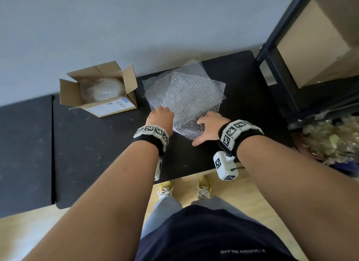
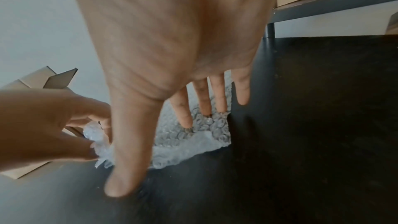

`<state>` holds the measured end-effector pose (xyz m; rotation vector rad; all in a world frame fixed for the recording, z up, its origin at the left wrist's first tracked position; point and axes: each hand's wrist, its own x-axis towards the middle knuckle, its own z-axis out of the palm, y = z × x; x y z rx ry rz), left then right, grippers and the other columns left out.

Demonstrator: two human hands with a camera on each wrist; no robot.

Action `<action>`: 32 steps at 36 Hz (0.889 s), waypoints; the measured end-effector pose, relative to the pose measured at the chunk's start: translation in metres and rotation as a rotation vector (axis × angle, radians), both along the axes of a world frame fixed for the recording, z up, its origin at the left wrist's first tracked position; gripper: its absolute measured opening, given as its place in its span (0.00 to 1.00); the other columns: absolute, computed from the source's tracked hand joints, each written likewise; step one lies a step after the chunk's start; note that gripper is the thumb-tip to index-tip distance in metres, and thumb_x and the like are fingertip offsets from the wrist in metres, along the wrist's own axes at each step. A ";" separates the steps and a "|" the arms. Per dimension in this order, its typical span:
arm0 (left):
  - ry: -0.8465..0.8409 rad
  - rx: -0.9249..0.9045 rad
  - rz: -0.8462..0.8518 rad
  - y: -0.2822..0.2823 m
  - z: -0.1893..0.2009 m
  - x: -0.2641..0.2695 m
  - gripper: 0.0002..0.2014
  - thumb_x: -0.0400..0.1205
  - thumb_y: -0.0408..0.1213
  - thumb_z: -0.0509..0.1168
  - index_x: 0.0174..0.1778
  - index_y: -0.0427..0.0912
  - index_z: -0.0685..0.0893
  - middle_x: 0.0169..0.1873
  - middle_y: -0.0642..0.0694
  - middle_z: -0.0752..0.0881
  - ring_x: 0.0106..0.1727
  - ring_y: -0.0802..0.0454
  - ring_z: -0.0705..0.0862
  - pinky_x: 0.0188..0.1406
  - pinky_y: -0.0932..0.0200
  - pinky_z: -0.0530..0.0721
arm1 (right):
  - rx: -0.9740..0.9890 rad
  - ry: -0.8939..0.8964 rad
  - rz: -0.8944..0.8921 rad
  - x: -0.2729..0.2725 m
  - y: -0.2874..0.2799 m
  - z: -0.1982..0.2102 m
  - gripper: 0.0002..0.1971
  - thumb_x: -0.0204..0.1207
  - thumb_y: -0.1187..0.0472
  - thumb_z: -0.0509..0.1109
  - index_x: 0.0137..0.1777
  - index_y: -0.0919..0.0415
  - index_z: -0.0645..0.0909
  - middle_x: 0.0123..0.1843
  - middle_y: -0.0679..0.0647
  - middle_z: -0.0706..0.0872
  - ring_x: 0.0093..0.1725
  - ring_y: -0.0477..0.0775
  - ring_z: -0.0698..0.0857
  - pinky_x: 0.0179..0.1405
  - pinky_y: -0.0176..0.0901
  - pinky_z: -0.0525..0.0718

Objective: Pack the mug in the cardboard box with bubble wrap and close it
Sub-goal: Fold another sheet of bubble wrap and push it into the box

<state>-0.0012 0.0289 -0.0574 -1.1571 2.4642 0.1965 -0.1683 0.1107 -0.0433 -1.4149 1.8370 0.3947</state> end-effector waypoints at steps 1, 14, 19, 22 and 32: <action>0.018 0.020 0.021 -0.001 0.002 0.000 0.13 0.78 0.34 0.64 0.59 0.41 0.82 0.60 0.44 0.80 0.66 0.44 0.75 0.67 0.50 0.77 | 0.005 0.012 -0.003 0.001 0.000 0.001 0.46 0.63 0.35 0.78 0.80 0.48 0.67 0.79 0.55 0.65 0.79 0.61 0.66 0.72 0.60 0.74; 0.253 0.366 0.418 -0.017 0.017 0.002 0.09 0.79 0.41 0.61 0.43 0.38 0.78 0.40 0.43 0.81 0.43 0.44 0.80 0.39 0.56 0.74 | -0.083 0.135 -0.231 0.001 -0.019 0.009 0.10 0.81 0.59 0.62 0.43 0.64 0.81 0.36 0.56 0.80 0.36 0.55 0.80 0.35 0.44 0.75; 0.402 0.421 0.625 -0.030 0.008 0.006 0.09 0.80 0.43 0.63 0.47 0.40 0.77 0.38 0.45 0.80 0.38 0.49 0.78 0.41 0.56 0.75 | -0.243 0.031 -0.454 -0.007 -0.028 0.009 0.12 0.80 0.59 0.59 0.37 0.62 0.76 0.39 0.58 0.81 0.44 0.60 0.82 0.41 0.46 0.75; 0.454 0.418 0.705 -0.038 0.001 0.005 0.16 0.81 0.47 0.64 0.54 0.37 0.79 0.38 0.45 0.82 0.36 0.50 0.79 0.38 0.57 0.74 | -0.320 -0.020 -0.572 -0.007 -0.039 0.000 0.15 0.82 0.59 0.56 0.42 0.65 0.81 0.42 0.59 0.86 0.44 0.59 0.85 0.44 0.47 0.80; 0.532 0.520 0.935 -0.055 -0.013 0.003 0.26 0.76 0.41 0.73 0.68 0.36 0.74 0.54 0.41 0.84 0.54 0.42 0.87 0.57 0.45 0.87 | -0.378 0.049 -0.669 -0.017 -0.071 -0.017 0.18 0.85 0.58 0.54 0.55 0.67 0.84 0.53 0.62 0.88 0.53 0.64 0.86 0.50 0.51 0.81</action>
